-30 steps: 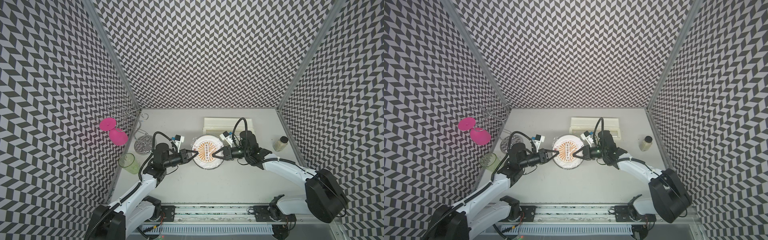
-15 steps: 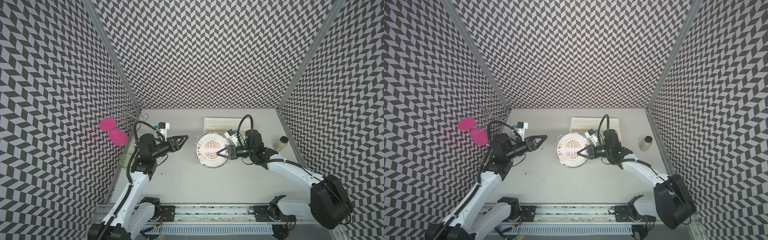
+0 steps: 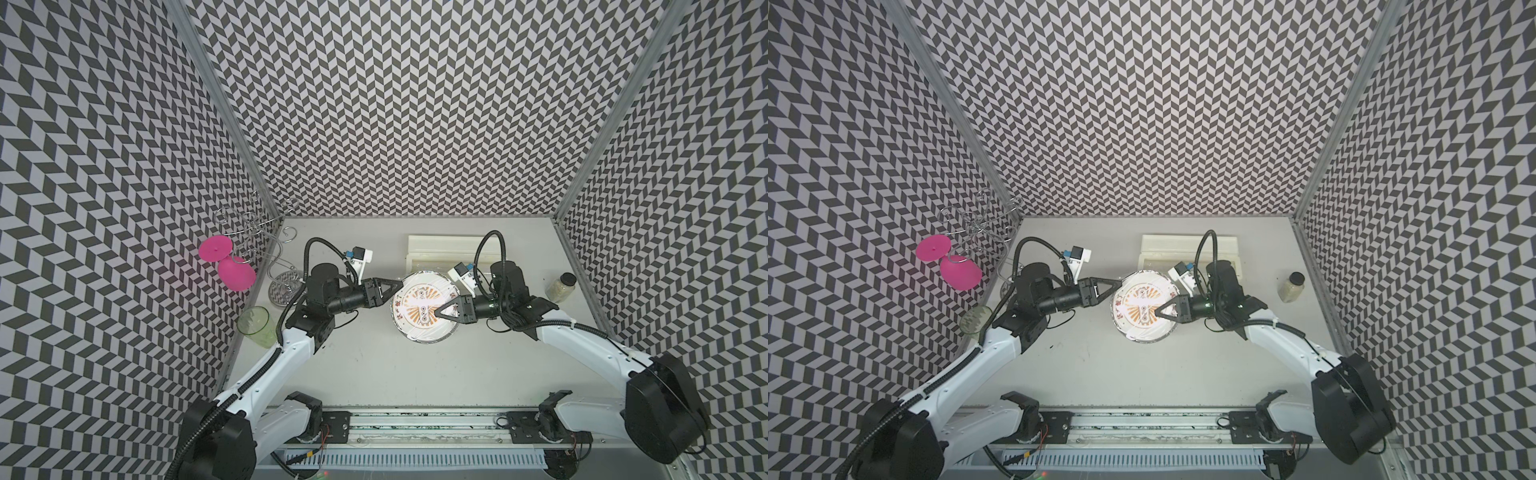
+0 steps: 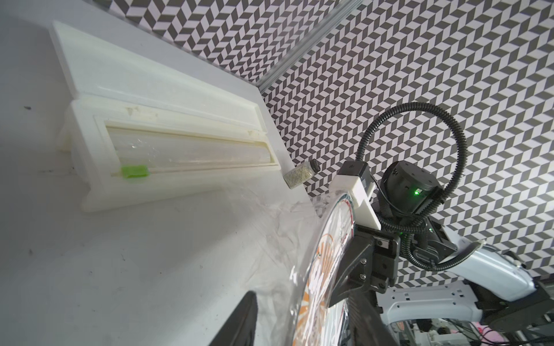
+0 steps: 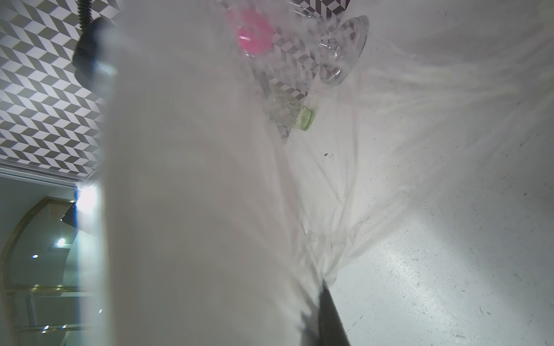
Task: Wrap the plate with plastic wrap
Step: Cover the plate with plastic wrap.
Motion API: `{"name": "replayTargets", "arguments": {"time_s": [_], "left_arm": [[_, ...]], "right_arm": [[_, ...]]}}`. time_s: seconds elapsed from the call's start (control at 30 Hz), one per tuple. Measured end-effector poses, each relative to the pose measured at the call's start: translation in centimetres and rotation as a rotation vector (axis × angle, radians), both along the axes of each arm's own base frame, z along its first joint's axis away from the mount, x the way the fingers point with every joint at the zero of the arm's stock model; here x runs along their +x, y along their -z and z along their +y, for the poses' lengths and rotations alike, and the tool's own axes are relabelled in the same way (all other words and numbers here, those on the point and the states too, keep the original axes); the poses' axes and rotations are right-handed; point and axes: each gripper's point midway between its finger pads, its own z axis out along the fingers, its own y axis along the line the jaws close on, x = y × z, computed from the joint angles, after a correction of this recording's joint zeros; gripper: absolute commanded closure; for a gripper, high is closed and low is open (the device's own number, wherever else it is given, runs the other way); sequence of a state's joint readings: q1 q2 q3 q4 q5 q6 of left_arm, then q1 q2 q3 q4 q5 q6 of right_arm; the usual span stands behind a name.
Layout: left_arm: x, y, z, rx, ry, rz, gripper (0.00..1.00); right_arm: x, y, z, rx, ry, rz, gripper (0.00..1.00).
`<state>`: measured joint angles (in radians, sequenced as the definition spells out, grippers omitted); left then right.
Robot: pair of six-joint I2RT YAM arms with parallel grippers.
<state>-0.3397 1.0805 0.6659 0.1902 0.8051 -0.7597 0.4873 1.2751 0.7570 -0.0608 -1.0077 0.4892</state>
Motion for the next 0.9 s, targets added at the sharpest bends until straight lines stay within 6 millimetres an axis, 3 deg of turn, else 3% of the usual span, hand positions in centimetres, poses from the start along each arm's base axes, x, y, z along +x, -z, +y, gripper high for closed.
{"name": "replayTargets", "arguments": {"time_s": [0.4,0.5,0.73,0.9], "left_arm": [[0.5,0.0,-0.1,-0.024,0.018,0.001,1.0],[0.8,-0.1,0.7,-0.036,-0.003,0.014,1.0],[0.2,1.1,0.6,-0.053,0.025,0.061,1.0],[-0.3,1.4,0.4,-0.048,0.055,0.066,0.7]], "right_arm": [[-0.8,0.3,-0.2,0.006,-0.016,0.024,1.0],[-1.1,0.2,-0.3,0.018,-0.023,0.011,1.0],[-1.7,0.0,-0.3,0.039,-0.036,0.048,1.0],[-1.9,-0.5,-0.2,0.064,-0.046,0.062,1.0]]}}
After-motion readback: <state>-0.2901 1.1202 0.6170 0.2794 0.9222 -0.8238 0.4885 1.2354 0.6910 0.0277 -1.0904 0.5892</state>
